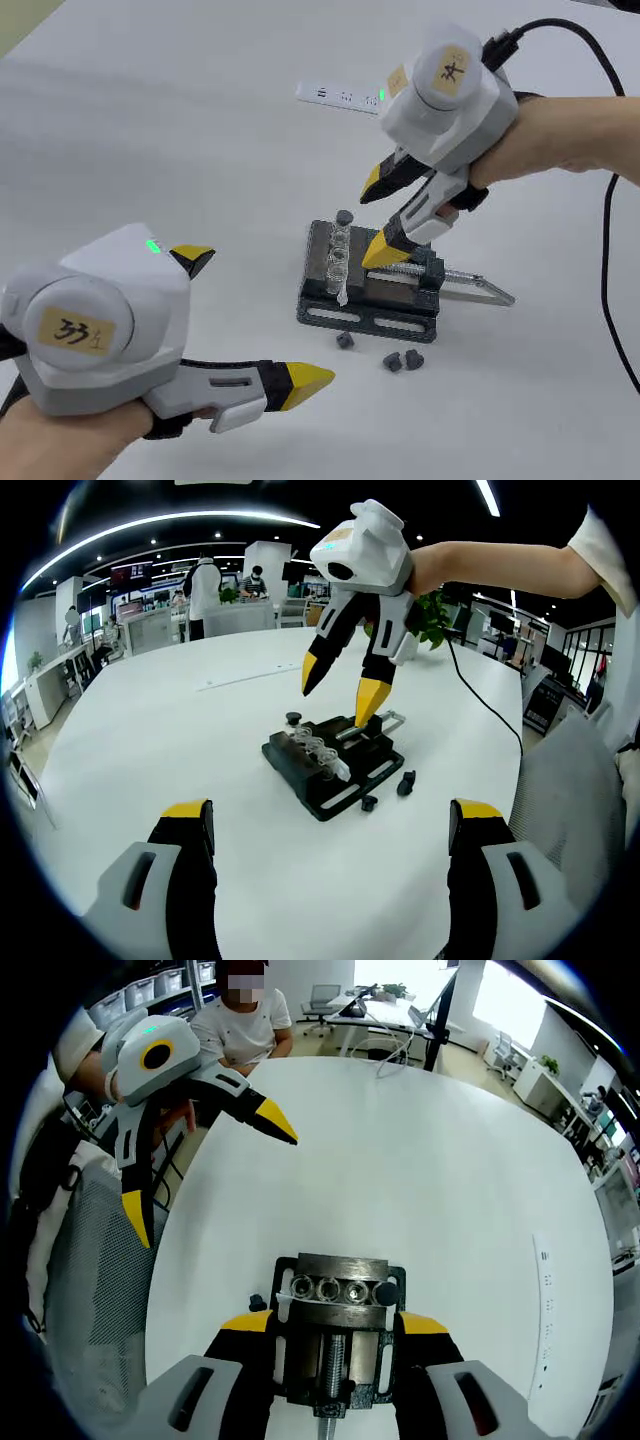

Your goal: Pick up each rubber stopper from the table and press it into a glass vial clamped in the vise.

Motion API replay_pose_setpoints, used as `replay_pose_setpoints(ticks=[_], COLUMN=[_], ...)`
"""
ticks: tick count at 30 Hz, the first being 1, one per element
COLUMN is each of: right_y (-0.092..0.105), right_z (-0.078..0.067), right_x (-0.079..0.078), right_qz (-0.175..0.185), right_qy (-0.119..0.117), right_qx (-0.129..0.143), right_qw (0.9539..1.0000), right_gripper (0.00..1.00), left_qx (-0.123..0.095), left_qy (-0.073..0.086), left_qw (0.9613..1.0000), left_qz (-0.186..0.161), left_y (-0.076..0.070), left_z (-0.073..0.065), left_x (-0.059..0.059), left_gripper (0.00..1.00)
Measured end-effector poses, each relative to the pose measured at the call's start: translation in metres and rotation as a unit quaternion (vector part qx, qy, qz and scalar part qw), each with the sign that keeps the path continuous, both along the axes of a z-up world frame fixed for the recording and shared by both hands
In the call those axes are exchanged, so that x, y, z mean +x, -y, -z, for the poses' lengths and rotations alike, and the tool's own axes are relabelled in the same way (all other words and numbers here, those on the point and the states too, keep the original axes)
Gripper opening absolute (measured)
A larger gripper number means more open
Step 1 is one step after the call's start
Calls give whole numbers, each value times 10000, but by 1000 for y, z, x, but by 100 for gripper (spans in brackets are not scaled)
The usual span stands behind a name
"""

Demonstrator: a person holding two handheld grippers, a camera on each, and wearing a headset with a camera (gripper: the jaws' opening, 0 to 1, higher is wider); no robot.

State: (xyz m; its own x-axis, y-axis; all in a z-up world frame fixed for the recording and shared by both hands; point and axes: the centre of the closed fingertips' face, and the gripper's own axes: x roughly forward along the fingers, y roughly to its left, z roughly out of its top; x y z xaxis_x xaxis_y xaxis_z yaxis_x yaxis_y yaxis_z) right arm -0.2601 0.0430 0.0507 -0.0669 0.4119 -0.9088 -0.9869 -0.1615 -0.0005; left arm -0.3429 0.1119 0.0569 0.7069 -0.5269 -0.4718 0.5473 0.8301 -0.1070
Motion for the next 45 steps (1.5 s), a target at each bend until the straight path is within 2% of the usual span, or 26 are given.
replay_pose_setpoints(ticks=[4,11,15,23,30,33,37,45], right_y=[7,23,33,52,70,72,76,76], right_z=[-2,3,13,37,61,68,76,81], right_x=[-11,-37,-53,-73,-72,-72,-72,-70], right_qz=[94,136,162,191,174,226,197,161], right_qy=[-64,-146,-227,-350,-343,-472,-475,-542], right_qx=[128,221,198,95,-106,-138,-196,-200], right_qw=[9999,9996,9994,9992,9992,9985,9985,9982], right_gripper=[43,41,39,34,33,26,23,14], left_qx=[16,16,61,88,97,92,105,120], left_qy=[38,77,99,125,107,92,61,32], left_qw=[10000,10000,9999,9999,9999,9999,9999,9999], left_qz=[6,-32,-15,-16,-1,-11,-13,-12], left_y=[0,-3,-3,-1,2,1,1,3], left_z=[-2,-4,-6,-8,-8,-7,-6,-6], left_x=[-2,-4,-7,-13,-19,-20,-22,-21], left_gripper=[97,97,97,97,97,97,97,97])
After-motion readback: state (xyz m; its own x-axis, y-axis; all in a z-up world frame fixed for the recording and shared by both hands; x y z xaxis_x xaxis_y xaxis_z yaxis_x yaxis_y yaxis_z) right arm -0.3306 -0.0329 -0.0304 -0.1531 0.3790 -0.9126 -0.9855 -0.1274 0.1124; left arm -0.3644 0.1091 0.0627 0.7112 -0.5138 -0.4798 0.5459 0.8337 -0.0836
